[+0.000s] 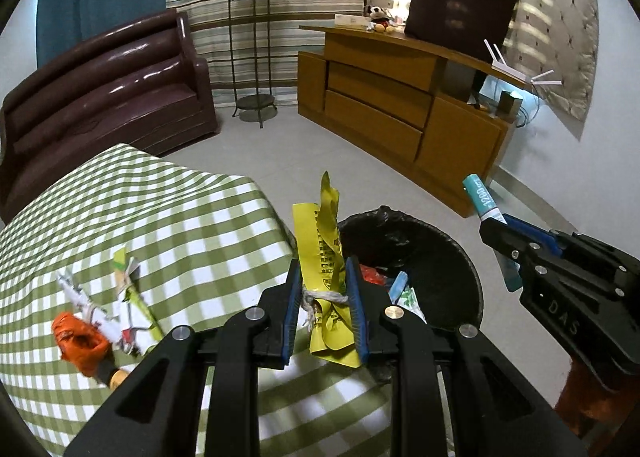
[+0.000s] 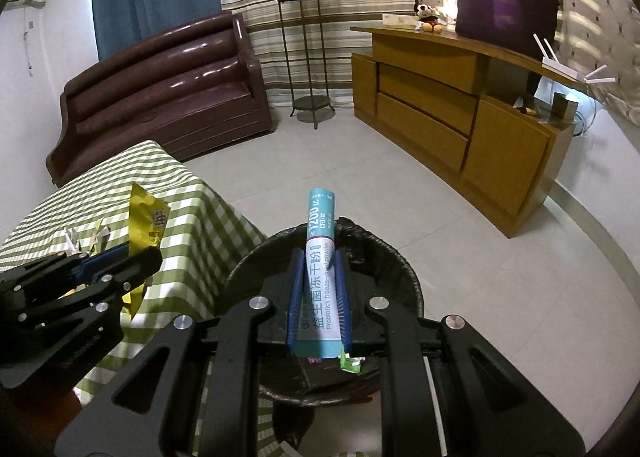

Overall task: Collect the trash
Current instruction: 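Carry the tube and yellow wrapper over the bin and open both grippers, then move both grippers back over the remaining trash on the table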

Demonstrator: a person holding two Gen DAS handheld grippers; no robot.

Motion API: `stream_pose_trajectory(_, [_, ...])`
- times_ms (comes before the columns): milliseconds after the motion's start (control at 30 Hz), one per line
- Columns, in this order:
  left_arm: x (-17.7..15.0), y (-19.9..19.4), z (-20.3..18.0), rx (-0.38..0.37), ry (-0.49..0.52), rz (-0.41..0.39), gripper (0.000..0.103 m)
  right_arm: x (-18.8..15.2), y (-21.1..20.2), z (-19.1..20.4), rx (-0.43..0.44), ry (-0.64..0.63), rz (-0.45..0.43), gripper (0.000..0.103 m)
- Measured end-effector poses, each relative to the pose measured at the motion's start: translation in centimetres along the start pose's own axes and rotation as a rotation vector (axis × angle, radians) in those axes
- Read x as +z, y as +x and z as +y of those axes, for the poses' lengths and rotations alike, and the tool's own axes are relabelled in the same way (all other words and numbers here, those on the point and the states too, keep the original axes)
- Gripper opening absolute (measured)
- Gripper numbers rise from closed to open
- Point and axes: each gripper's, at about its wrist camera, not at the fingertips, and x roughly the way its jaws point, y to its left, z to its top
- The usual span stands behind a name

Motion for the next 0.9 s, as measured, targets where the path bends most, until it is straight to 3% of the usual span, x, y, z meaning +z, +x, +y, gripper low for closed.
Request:
stream_pose_trajectory(567, [0.8, 2.0, -1.5, 0.011, 0.038, 0.016, 0.024, 0.2, 1.0, -1.1, -0.002, 0.02, 0.01, 0.017])
stream_pose_trajectory(633, [0.7, 2.2, -1.6, 0.024, 0.041, 0.017, 0.033, 0.1, 1.2, -1.2, 0.0, 0.026, 0.013, 0.018])
stream_pose_trajectory(733, [0.7, 2.3, -1.5, 0.032, 0.025, 0.013, 0.049, 0.1, 1.3, -1.5, -0.008, 0.036, 0.009, 0.029])
stream_pose_trajectory(900, [0.7, 2.0, -1.1, 0.044, 0.005, 0.012, 0.058, 0.1, 1.1, -1.7, -0.015, 0.045, 0.002, 0.032])
